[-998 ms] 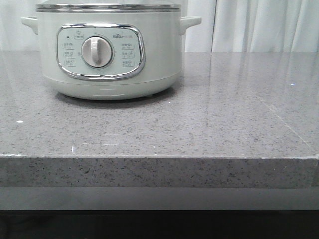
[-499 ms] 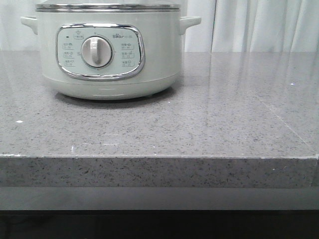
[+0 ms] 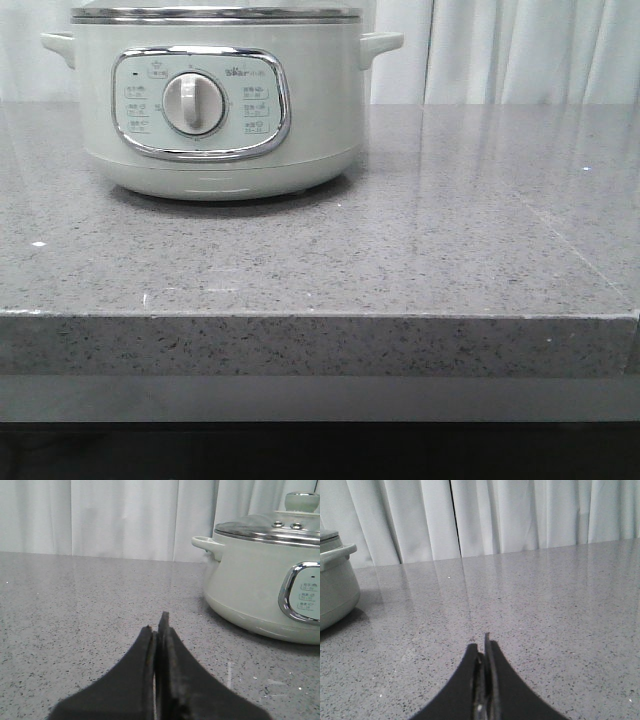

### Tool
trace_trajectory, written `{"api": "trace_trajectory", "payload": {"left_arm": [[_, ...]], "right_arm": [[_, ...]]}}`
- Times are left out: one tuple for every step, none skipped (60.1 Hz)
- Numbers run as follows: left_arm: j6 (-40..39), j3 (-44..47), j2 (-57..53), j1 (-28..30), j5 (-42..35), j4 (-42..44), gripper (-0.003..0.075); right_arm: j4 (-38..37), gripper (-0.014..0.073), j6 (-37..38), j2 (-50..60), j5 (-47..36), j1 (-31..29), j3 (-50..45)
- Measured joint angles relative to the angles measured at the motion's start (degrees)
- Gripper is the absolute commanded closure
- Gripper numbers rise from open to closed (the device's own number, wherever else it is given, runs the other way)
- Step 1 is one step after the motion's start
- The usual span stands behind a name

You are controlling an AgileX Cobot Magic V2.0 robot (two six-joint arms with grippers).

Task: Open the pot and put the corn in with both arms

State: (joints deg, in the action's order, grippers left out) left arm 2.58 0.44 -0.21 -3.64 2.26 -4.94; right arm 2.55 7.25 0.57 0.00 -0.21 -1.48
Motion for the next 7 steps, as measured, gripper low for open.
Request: {"api": "trace_trajectory", "payload": {"left_arm": [[0.0,0.0,0.0,0.0,0.0,0.0,0.0741],[0.0,0.0,0.0,0.0,0.0,0.0,0.0741],[0.0,0.0,0.0,0.0,0.0,0.0,0.0741],[0.0,0.0,0.0,0.0,0.0,0.0,0.0741],[0.0,0.0,0.0,0.0,0.0,0.0,0.0741],[0.0,0.0,0.0,0.0,0.0,0.0,0.0741],[0.0,0.0,0.0,0.0,0.0,0.0,0.0741]], "right_arm": [[0.0,0.0659,0.0,0.0,0.0,0.0,0.0],[0.0,0.0659,0.0,0.0,0.0,0.0,0.0],[0.0,0.0659,0.0,0.0,0.0,0.0,0.0],[0.0,0.0659,0.0,0.0,0.0,0.0,0.0],[0.0,0.0659,0.0,0.0,0.0,0.0,0.0],[0.0,0.0659,0.0,0.0,0.0,0.0,0.0],[0.0,0.0659,0.0,0.0,0.0,0.0,0.0]]}}
